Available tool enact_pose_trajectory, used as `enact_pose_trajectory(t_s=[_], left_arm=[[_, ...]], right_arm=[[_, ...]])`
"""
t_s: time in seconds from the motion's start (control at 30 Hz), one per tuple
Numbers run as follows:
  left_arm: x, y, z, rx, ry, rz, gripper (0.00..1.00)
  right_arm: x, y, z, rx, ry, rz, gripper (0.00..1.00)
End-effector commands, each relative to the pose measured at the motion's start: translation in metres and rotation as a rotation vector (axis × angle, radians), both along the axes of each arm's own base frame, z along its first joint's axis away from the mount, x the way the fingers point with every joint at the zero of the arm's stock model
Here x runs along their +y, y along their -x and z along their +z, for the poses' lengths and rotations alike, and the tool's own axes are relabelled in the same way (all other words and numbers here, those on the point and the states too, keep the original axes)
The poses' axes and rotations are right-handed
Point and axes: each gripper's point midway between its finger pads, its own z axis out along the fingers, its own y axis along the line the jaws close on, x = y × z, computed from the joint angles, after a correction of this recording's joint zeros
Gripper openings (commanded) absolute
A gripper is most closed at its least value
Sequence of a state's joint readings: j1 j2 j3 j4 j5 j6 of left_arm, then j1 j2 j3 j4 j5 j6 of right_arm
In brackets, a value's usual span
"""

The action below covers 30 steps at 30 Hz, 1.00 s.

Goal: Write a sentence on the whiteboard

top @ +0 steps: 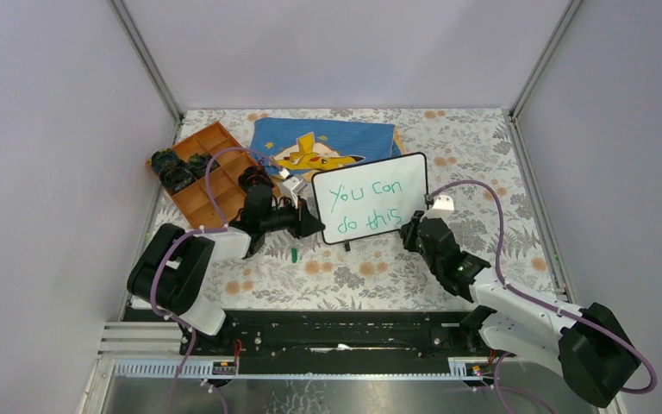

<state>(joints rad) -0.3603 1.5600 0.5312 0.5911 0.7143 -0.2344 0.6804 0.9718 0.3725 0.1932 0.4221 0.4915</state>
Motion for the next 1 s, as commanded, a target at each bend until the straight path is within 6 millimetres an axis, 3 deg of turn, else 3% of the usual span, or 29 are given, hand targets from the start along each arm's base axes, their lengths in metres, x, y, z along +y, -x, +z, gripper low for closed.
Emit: enact_pose_trajectory(t_s=[0.0,0.43,0.97], left_arm=[[0.0,-0.002,-0.008,-0.002,-0.038,0.006,0.2],[0.0,-0.003,-0.009,-0.001,-0.04,0.006,0.21],[0.003,-0.003,0.0,-0.03,-0.042,0.022,0.29]], right_arm=[[0.01,-0.008,0.014,-0.04,-0.052,0.015,0.0],[0.017,-0.008,0.022,-0.047,-0.075,0.041,0.0],[-0.027,0.036,0.051,-0.073,-0.059,0.015,0.0]])
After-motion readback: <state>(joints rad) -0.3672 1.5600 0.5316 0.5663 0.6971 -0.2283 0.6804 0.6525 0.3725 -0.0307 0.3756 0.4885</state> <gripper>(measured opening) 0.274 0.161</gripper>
